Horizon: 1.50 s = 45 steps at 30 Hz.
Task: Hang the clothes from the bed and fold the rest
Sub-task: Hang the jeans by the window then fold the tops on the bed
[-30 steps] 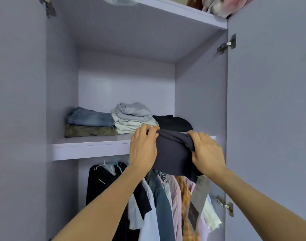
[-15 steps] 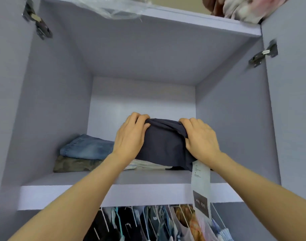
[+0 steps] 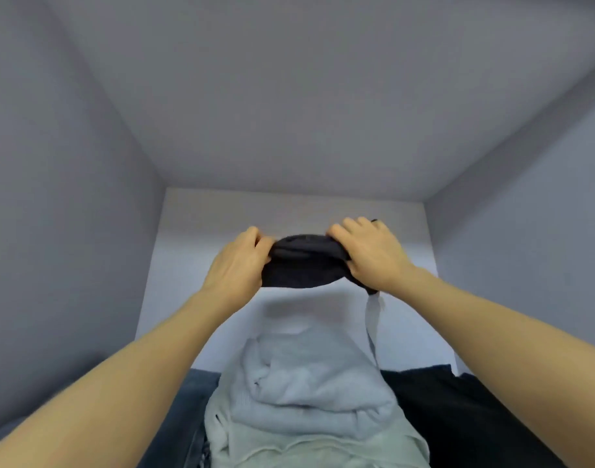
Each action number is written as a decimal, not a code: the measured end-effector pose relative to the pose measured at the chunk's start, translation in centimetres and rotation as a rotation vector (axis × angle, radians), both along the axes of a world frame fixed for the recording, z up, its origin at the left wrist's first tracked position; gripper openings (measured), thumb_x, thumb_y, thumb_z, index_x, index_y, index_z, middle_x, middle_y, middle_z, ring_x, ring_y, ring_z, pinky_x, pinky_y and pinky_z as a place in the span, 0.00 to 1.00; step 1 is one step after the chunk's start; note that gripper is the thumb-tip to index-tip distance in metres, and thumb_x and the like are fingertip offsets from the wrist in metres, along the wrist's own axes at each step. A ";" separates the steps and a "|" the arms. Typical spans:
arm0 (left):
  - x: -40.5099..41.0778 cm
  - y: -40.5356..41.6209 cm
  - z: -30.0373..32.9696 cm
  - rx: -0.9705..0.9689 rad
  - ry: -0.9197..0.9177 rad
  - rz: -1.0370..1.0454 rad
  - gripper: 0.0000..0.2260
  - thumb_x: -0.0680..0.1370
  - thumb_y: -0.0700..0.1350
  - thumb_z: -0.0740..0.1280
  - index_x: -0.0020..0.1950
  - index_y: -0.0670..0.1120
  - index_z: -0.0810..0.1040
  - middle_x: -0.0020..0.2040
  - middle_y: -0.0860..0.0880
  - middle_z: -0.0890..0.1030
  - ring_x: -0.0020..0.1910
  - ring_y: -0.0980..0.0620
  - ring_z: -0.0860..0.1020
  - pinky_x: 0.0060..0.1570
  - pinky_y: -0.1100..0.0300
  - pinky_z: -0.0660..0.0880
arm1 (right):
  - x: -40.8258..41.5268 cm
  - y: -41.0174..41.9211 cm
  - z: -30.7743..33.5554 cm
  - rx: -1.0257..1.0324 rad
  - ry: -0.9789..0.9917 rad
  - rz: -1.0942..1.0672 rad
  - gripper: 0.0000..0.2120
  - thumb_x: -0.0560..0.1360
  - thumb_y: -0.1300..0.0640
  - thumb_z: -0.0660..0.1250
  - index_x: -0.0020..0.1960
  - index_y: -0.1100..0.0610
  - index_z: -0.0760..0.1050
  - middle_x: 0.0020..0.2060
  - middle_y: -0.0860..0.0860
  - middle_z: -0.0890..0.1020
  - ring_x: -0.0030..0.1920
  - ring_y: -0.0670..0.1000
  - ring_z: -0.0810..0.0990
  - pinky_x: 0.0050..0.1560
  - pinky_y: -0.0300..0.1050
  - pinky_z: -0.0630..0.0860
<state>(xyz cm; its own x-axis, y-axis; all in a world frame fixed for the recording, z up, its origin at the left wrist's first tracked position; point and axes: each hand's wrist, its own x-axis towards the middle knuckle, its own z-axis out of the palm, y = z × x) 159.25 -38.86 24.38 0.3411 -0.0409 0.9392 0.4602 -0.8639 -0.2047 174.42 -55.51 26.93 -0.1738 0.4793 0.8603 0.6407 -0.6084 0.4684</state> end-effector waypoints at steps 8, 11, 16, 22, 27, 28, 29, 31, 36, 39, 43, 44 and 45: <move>-1.4 2.1 -5.1 -0.444 0.798 -0.128 0.15 0.74 0.37 0.62 0.55 0.50 0.79 0.50 0.55 0.75 0.49 0.56 0.74 0.50 0.66 0.69 | 1.2 -0.7 -8.8 -0.660 0.677 0.195 0.24 0.75 0.45 0.61 0.70 0.42 0.61 0.65 0.45 0.72 0.62 0.48 0.72 0.64 0.43 0.66; -1.3 1.3 -3.6 -0.588 0.497 -0.289 0.08 0.74 0.46 0.62 0.43 0.52 0.81 0.47 0.55 0.78 0.47 0.55 0.76 0.47 0.65 0.70 | 1.1 -0.8 -6.7 -0.392 0.842 0.417 0.21 0.77 0.39 0.54 0.69 0.41 0.64 0.66 0.44 0.72 0.66 0.48 0.69 0.66 0.42 0.63; 3.7 0.3 -8.7 -0.527 0.733 0.000 0.22 0.82 0.55 0.46 0.76 0.55 0.49 0.78 0.51 0.47 0.76 0.50 0.43 0.74 0.47 0.41 | 0.3 2.7 -10.3 -0.520 0.773 0.045 0.22 0.81 0.44 0.43 0.74 0.45 0.58 0.75 0.48 0.59 0.74 0.53 0.57 0.73 0.52 0.52; -1.3 -3.2 -5.7 -0.556 0.377 0.119 0.22 0.81 0.58 0.45 0.76 0.59 0.49 0.78 0.52 0.45 0.76 0.46 0.42 0.70 0.40 0.42 | -2.1 -3.6 -7.9 -0.015 0.649 0.447 0.19 0.81 0.53 0.50 0.70 0.54 0.66 0.69 0.50 0.70 0.71 0.51 0.63 0.69 0.45 0.59; -6.4 -11.9 -10.4 -0.458 0.025 -0.110 0.25 0.81 0.48 0.55 0.76 0.51 0.53 0.76 0.48 0.55 0.75 0.47 0.52 0.73 0.44 0.50 | -5.4 -11.1 -13.1 0.193 0.794 0.660 0.14 0.80 0.58 0.55 0.63 0.53 0.73 0.58 0.48 0.77 0.56 0.46 0.73 0.55 0.38 0.66; -7.3 -14.3 -12.9 -0.479 -0.052 -0.230 0.24 0.80 0.46 0.58 0.75 0.50 0.56 0.75 0.48 0.59 0.74 0.48 0.56 0.72 0.46 0.54 | -6.6 -12.8 -15.5 0.256 0.839 0.739 0.13 0.79 0.59 0.56 0.60 0.53 0.74 0.55 0.48 0.79 0.52 0.45 0.74 0.51 0.37 0.66; -8.1 -16.4 -15.5 -0.486 -0.122 -0.328 0.24 0.79 0.44 0.60 0.74 0.49 0.59 0.74 0.47 0.62 0.72 0.48 0.60 0.70 0.48 0.58 | -7.8 -14.4 -18.1 0.297 0.858 0.794 0.12 0.79 0.61 0.57 0.58 0.53 0.74 0.51 0.48 0.79 0.49 0.45 0.75 0.50 0.37 0.67; -9.5 -20.3 -20.9 -0.506 -0.155 -0.354 0.23 0.77 0.42 0.62 0.72 0.47 0.64 0.72 0.47 0.65 0.70 0.47 0.63 0.68 0.50 0.61 | -10.1 -17.2 -23.7 0.280 0.872 0.860 0.11 0.78 0.64 0.58 0.56 0.56 0.75 0.49 0.49 0.79 0.49 0.46 0.76 0.51 0.38 0.71; -12.9 -28.7 -31.3 -0.690 0.064 -0.239 0.22 0.78 0.43 0.62 0.72 0.46 0.64 0.72 0.46 0.64 0.72 0.47 0.60 0.70 0.50 0.58 | -14.9 -25.3 -33.0 0.102 1.064 0.835 0.10 0.78 0.65 0.58 0.53 0.56 0.76 0.49 0.46 0.77 0.49 0.44 0.75 0.49 0.24 0.67; -15.0 -32.5 -33.4 -0.730 0.139 -0.232 0.21 0.78 0.43 0.61 0.71 0.45 0.65 0.71 0.46 0.66 0.70 0.47 0.62 0.69 0.49 0.59 | -16.4 -30.1 -34.5 0.051 1.185 0.739 0.09 0.79 0.63 0.59 0.53 0.56 0.77 0.49 0.47 0.78 0.49 0.45 0.75 0.50 0.30 0.67; -16.3 -37.0 -33.8 -0.665 0.211 -0.296 0.19 0.78 0.42 0.62 0.69 0.43 0.67 0.68 0.45 0.69 0.66 0.44 0.66 0.65 0.50 0.63 | -18.2 -36.7 -36.0 0.127 1.117 0.620 0.09 0.78 0.62 0.59 0.52 0.53 0.77 0.47 0.43 0.77 0.47 0.44 0.75 0.48 0.26 0.67; -16.0 -38.5 -33.7 -0.632 0.223 -0.348 0.19 0.78 0.41 0.62 0.68 0.42 0.68 0.67 0.44 0.70 0.66 0.44 0.67 0.65 0.51 0.64 | -18.7 -38.8 -36.1 0.156 1.070 0.579 0.10 0.78 0.64 0.60 0.53 0.55 0.77 0.47 0.45 0.78 0.47 0.46 0.75 0.47 0.26 0.67; -15.9 -39.6 -33.6 -0.602 0.234 -0.381 0.19 0.77 0.40 0.63 0.68 0.41 0.69 0.66 0.43 0.71 0.65 0.44 0.68 0.64 0.52 0.64 | -19.3 -40.0 -36.1 0.175 1.031 0.547 0.10 0.77 0.65 0.60 0.53 0.58 0.78 0.48 0.48 0.78 0.47 0.48 0.76 0.47 0.28 0.67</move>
